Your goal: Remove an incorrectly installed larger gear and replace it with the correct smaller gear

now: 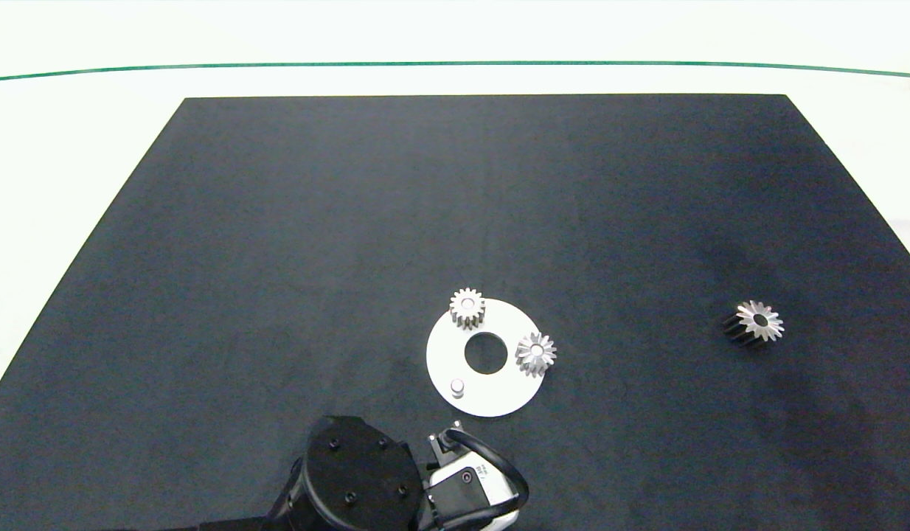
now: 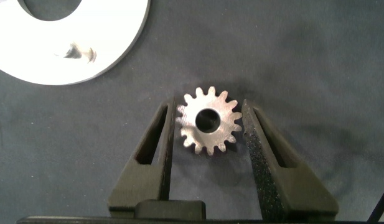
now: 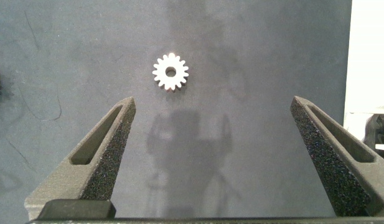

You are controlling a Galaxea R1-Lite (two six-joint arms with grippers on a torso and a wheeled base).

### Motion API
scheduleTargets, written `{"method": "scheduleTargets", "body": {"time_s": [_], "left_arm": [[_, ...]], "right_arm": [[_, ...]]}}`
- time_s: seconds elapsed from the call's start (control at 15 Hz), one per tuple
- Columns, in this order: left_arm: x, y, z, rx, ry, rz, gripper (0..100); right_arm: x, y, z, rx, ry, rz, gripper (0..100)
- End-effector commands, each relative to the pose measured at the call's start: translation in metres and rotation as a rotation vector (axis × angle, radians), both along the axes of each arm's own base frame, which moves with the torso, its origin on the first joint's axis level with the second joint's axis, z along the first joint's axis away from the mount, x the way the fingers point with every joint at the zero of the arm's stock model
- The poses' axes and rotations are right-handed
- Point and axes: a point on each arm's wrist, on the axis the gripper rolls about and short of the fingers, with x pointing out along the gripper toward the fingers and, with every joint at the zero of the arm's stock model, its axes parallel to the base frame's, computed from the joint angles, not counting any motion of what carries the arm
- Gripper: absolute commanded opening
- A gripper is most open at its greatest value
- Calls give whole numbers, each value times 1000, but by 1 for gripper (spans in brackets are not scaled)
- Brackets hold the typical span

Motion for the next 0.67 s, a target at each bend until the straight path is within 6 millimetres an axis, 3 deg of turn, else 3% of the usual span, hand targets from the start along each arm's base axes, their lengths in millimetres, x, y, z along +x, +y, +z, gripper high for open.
{"method": "scheduleTargets", "body": {"time_s": [0.07,0.67], "left_arm": [[1,-1,4,-15,-11,3,100],[2,-7,-6,0,21,7,100]], "right_arm": [[0,0,0,-2,3,1,100],[0,0,-1,-2,3,1,100]]}}
